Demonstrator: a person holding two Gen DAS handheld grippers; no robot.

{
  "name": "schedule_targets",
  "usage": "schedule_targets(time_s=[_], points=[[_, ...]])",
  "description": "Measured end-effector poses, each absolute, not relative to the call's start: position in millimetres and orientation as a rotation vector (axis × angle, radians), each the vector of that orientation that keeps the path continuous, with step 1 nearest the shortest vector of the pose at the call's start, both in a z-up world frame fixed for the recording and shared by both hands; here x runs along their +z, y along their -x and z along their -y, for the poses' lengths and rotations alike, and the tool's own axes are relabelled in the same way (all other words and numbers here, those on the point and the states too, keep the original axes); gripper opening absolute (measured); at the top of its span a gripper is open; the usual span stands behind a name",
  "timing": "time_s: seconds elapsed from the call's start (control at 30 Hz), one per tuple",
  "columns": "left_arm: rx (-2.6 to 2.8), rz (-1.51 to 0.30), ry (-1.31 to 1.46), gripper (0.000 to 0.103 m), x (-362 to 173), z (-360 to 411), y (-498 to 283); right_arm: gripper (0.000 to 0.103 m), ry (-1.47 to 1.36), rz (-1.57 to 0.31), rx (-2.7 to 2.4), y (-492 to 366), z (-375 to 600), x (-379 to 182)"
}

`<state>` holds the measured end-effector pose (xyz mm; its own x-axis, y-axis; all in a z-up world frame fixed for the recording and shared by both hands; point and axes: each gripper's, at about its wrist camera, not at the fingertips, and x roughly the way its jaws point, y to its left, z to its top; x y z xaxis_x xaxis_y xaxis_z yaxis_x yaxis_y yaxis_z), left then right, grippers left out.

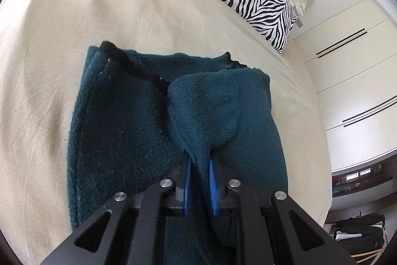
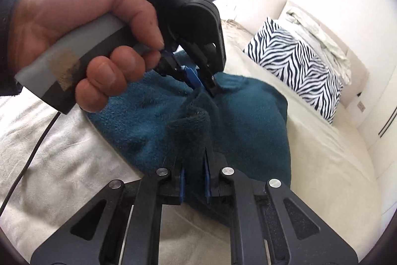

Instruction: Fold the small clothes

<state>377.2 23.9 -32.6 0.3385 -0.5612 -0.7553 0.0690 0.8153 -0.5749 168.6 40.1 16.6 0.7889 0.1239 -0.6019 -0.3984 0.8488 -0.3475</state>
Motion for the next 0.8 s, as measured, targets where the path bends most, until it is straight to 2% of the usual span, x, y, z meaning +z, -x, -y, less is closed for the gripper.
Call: schedule_targets(time_s=[0.27,0.6,0.67,0.77,0.8], points=[[-0.405,-1.089,0.442,0.012,-5.8,-62.4,-382.1,0.007,0.475,-0.557,0.371,-168.4,-63.8,24.0],[-0.341,-1.098,0.465,0.013,-35.2,-110.4,-384.3,0.008,0.429,-0.602,0.500,-177.2,-91.7,6.5],[-0.323,-1.110,0.454,0.017,-45.4,-109.2,-385.2,0.012,0.405,-0.670,0.513,-186.6,-90.7,-8.8],[-0.311,-1.086,0.490,0.033,-48.6,-118.2,-379.1,0.013,0.355,-0.726,0.506,-187.3,-80.2,-23.2],[-0.293,-1.075,0.503,0.039,-47.1,-123.6,-375.6,0.018,0.334,-0.726,0.518,-185.5,-73.3,-21.7]])
